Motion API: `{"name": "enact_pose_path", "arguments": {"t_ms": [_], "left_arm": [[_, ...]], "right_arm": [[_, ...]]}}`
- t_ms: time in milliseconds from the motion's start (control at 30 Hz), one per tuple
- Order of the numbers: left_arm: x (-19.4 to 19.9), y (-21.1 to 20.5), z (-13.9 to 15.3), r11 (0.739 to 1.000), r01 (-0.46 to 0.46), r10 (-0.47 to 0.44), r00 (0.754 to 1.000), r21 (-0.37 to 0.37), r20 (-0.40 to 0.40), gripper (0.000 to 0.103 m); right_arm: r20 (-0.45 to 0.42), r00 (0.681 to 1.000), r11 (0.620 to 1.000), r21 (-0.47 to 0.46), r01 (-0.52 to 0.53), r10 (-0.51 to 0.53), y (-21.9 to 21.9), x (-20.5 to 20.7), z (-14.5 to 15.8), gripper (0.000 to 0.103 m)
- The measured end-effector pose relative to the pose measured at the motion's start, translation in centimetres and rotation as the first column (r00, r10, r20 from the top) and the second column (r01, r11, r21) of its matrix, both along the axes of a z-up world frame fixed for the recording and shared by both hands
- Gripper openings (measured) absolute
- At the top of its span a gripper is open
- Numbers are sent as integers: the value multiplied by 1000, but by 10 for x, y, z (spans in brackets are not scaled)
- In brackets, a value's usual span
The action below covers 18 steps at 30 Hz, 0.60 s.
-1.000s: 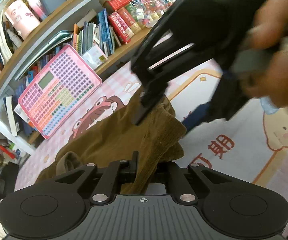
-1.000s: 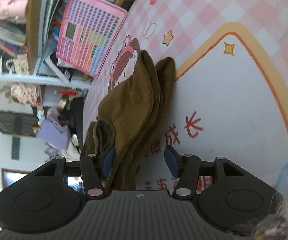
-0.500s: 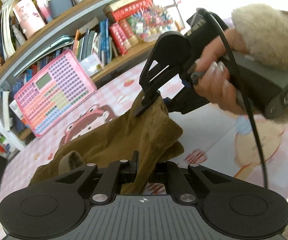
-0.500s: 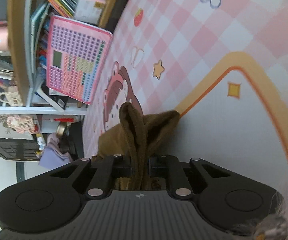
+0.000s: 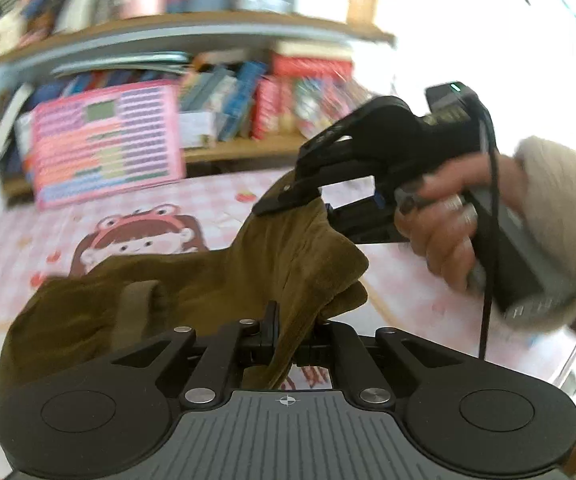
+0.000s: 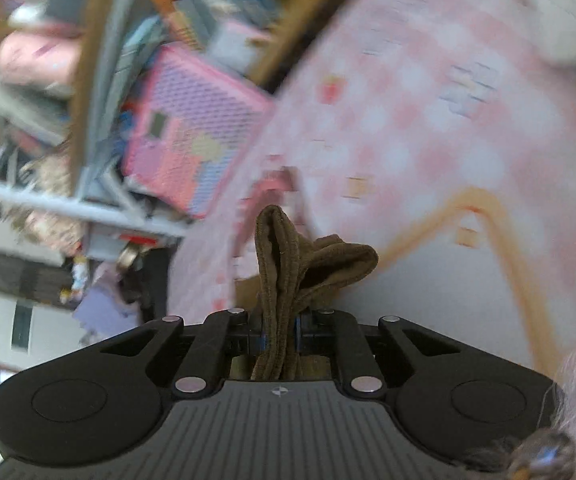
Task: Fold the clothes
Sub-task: 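Lift and fold the pants with the right gripper while the left gripper grasps them too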
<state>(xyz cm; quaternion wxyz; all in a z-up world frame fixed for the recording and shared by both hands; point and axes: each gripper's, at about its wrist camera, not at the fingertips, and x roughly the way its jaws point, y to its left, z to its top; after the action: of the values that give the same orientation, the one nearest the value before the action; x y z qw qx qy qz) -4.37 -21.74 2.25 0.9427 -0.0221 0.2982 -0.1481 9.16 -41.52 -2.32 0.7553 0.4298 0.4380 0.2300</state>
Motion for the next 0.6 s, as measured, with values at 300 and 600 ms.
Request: {"name": "enact_pose_path", "arguments": {"t_ms": [300,600], "left_arm": [[-22,98,-7,952,-223,216,975,-212,-58,5],[-30,197,-41,918,-333,269,922,-217,-278,25]], "right_arm": [[176,957,960,-204,-192,229,112,13,60,12],[101,949,884,-405,-234,298,233,30,34,37]]}}
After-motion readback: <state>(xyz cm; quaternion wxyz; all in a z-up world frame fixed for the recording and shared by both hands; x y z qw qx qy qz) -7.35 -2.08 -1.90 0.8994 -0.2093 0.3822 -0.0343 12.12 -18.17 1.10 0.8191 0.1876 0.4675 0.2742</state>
